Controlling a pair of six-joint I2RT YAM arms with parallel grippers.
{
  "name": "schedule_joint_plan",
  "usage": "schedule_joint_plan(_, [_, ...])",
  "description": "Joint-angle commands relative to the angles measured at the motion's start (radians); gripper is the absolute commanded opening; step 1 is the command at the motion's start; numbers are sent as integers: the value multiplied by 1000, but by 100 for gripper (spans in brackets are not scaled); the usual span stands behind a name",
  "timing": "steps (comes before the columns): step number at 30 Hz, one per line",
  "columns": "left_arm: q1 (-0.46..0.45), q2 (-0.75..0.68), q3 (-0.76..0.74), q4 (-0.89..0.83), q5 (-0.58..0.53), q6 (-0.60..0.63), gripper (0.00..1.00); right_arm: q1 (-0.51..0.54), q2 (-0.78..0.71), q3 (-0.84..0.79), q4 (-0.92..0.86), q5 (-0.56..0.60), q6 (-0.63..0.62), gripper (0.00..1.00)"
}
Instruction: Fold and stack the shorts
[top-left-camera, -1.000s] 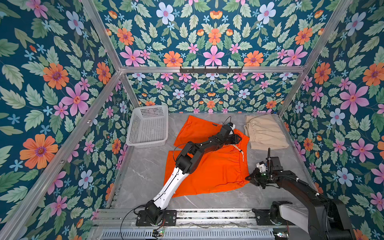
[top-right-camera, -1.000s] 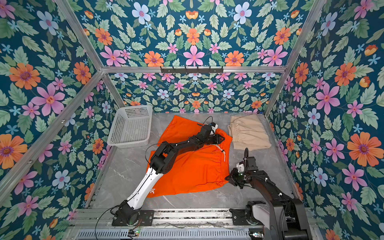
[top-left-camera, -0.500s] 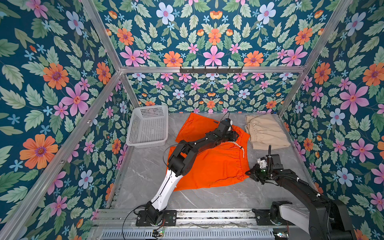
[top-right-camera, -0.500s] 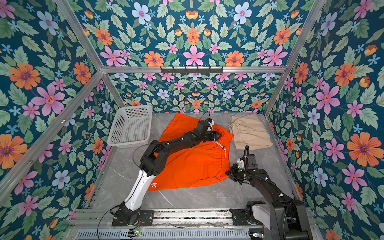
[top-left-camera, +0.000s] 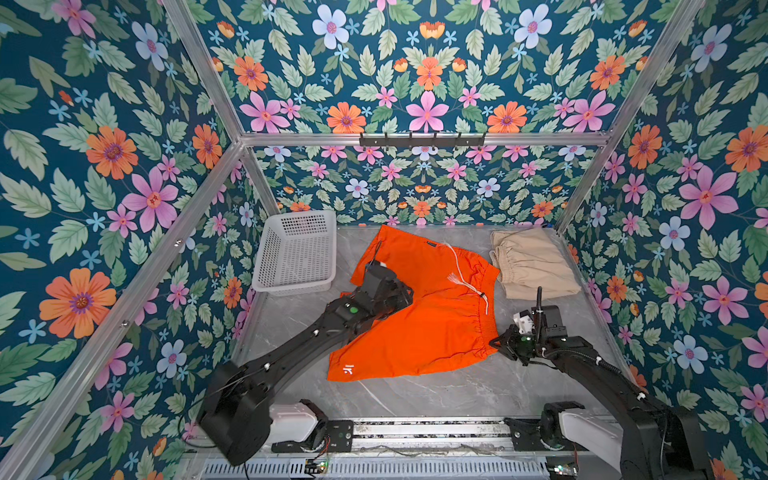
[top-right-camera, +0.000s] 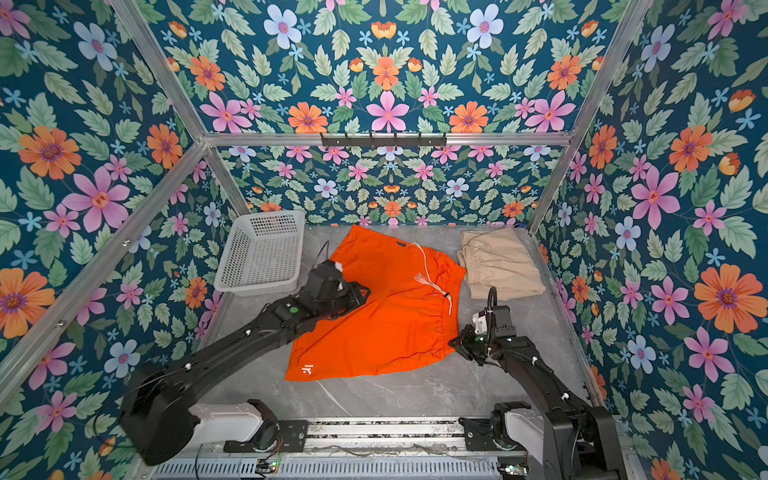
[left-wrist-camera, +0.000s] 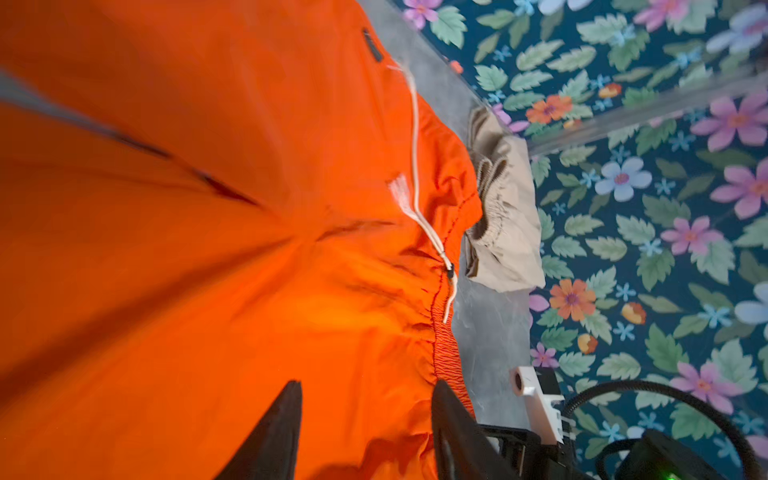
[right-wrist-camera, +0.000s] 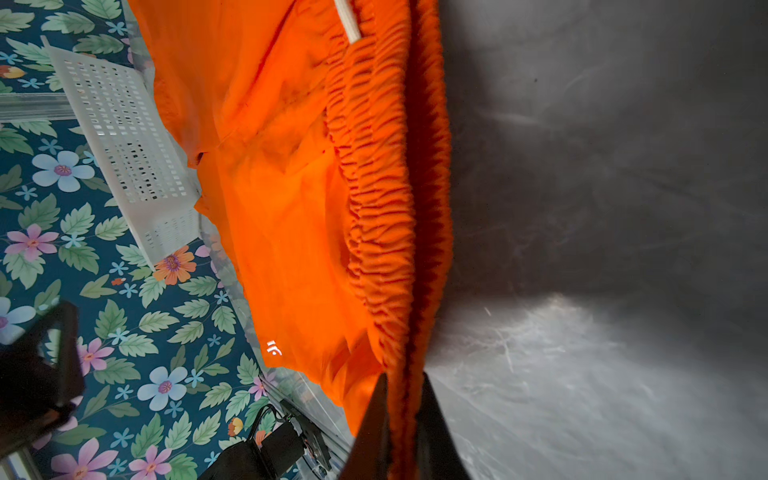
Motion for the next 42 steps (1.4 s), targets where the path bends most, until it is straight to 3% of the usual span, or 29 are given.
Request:
schedule_joint_plan(1, [3,-154,-104,-157,-126,-289,51,2,-2,9,-19,-3,-8,12])
schedule_joint_plan(5, [6,-346,-186,-354,-215,-453,50,3,8,9,-14,-3,-6,12])
schedule_joint_plan(9, [59,-473,-235,-559,-243,-505,51,8,13,14,-10,-6,-5,12])
schedule_joint_plan(18, [253,-613,-417,-664,-11,-493,50,9,9,21,-23,-6,-14,12])
schedule_joint_plan(23, [289,-597,-480,-644,68,-490,50,10,-1,23,-35,-6,-20,12])
schedule_joint_plan(42, [397,-429,-491,-574,-15,-303,46,10,-24,29,-71,0,-39,12])
